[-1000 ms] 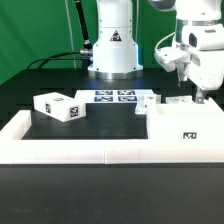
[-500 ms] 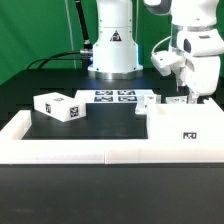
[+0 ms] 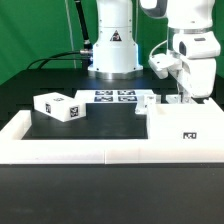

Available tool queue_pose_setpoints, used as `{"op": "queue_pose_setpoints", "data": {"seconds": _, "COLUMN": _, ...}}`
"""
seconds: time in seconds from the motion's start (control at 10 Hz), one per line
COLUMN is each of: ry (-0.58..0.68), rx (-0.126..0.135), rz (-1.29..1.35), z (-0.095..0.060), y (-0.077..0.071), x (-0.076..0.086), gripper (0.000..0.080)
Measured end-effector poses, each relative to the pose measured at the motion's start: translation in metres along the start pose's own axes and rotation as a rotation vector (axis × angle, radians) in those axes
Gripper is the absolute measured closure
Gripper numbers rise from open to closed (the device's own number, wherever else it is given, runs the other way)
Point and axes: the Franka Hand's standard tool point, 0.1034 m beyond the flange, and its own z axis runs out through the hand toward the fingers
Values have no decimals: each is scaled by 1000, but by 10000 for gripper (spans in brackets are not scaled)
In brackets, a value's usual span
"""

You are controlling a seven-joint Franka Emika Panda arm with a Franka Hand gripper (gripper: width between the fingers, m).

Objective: Assemble cabinet

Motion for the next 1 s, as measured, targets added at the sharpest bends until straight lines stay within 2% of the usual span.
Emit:
{"op": "queue_pose_setpoints", "data": {"seconds": 0.3, "ry": 0, "rx": -2, "rz": 5, "z": -1, "y": 0, "x": 0, "gripper": 726}}
{"op": "queue_pose_setpoints", "data": {"seconds": 0.7, "ry": -35, "rx": -20, "rz": 155, "z": -29, "y": -5, "x": -2, "gripper": 728}}
{"op": "queue_pose_setpoints", "data": {"seconds": 1.0, "ry": -43, "rx": -53, "rz": 230, "z": -48, "y": 3, "x": -7, "gripper": 728}}
